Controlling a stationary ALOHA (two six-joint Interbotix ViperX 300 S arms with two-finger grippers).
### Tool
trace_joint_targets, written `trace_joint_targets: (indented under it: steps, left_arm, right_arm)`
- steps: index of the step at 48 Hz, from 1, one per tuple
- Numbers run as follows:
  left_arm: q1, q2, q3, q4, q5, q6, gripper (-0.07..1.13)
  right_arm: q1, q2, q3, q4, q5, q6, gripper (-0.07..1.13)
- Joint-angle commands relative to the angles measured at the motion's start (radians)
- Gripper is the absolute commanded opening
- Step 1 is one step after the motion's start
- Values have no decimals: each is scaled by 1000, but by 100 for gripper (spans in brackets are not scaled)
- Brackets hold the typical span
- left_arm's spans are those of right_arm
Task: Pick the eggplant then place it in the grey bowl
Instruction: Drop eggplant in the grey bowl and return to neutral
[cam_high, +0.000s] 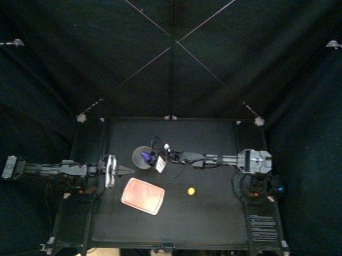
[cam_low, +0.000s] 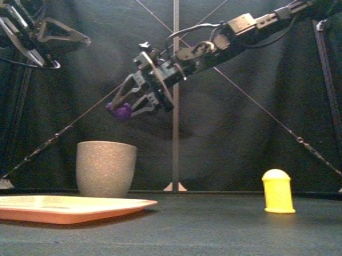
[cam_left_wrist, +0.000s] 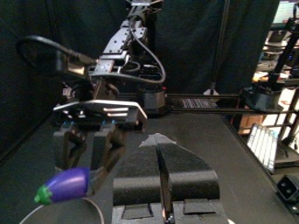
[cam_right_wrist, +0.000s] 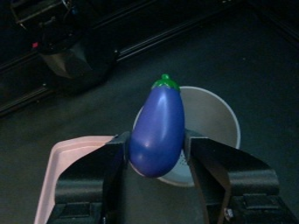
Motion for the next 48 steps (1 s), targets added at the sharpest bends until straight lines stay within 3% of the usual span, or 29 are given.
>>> trace_joint_targets:
  steps: [1,9,30,48]
  left_arm:
    - [-3,2,-12,2,-5,2,-3]
    - [-3,2,-12,2,-5,2,-3]
    - [-2,0,-9,3,-3,2,-3]
    - [5,-2,-6,3,-3,2,-3]
  right_arm:
    - [-8,6,-63,-5,18,0,82]
    - [-15,20,-78,-6,58,0,93]
    - [-3,-195,40,-71,67,-3,93]
    - [97,-511,396,-80,-224,-6,93]
